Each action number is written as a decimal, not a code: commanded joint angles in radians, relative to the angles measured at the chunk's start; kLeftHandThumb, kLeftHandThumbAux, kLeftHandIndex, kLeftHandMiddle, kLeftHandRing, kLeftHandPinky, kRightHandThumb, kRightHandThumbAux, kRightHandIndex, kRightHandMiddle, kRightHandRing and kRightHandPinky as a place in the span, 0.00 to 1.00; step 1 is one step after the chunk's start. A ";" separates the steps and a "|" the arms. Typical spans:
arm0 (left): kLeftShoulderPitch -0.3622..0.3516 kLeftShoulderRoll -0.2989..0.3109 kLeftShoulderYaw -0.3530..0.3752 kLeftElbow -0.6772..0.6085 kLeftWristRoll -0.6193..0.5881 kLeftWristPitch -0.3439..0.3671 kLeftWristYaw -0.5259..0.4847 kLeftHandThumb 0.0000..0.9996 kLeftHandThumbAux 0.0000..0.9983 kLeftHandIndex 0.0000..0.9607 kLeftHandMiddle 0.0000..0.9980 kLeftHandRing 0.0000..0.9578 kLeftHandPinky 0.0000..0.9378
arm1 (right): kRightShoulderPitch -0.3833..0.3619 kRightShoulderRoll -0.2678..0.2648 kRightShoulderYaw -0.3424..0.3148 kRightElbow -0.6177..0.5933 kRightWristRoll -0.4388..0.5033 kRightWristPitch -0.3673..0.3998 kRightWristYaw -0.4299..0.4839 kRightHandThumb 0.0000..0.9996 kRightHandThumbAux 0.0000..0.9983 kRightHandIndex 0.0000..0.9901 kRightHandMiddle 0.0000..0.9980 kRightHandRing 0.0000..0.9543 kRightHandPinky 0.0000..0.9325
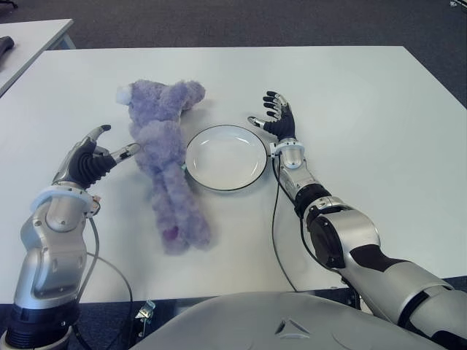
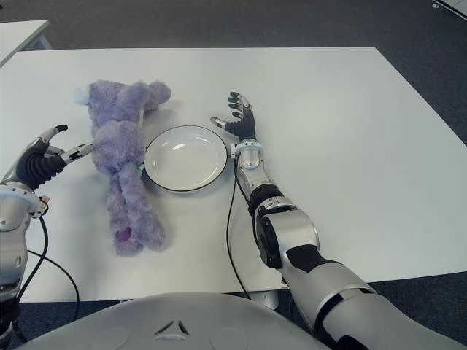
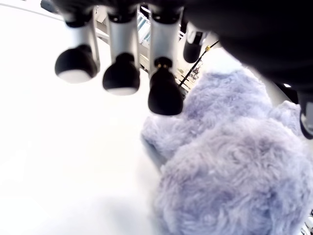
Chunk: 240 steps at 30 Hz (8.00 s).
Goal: Put the doll into the plate.
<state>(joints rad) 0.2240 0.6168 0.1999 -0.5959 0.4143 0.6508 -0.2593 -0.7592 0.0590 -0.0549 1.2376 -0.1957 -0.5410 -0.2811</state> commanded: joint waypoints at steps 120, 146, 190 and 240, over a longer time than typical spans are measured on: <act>-0.106 -0.121 -0.218 0.083 0.426 -0.290 0.223 0.24 0.27 0.00 0.00 0.00 0.00 | 0.193 0.024 -0.007 0.127 -0.007 0.111 0.021 0.20 0.98 0.19 0.24 0.22 0.23; -0.192 -0.117 -0.205 0.167 0.460 -0.338 0.230 0.27 0.26 0.00 0.00 0.00 0.01 | 0.191 0.023 -0.001 0.128 -0.015 0.112 0.018 0.22 0.98 0.18 0.24 0.22 0.23; -0.530 -0.155 -0.243 0.817 0.321 -0.530 0.469 0.27 0.31 0.00 0.00 0.03 0.13 | 0.195 0.025 -0.007 0.125 -0.009 0.097 0.021 0.20 0.98 0.19 0.25 0.23 0.24; -0.482 -0.298 -0.406 0.697 0.301 -0.391 0.379 0.23 0.31 0.01 0.00 0.06 0.21 | 0.198 0.026 0.004 0.126 -0.018 0.099 0.014 0.17 0.97 0.17 0.24 0.23 0.24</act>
<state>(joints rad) -0.2924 0.3309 -0.1824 0.1247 0.7254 0.2292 0.1769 -0.7633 0.0677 -0.0561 1.2356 -0.2017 -0.5375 -0.2738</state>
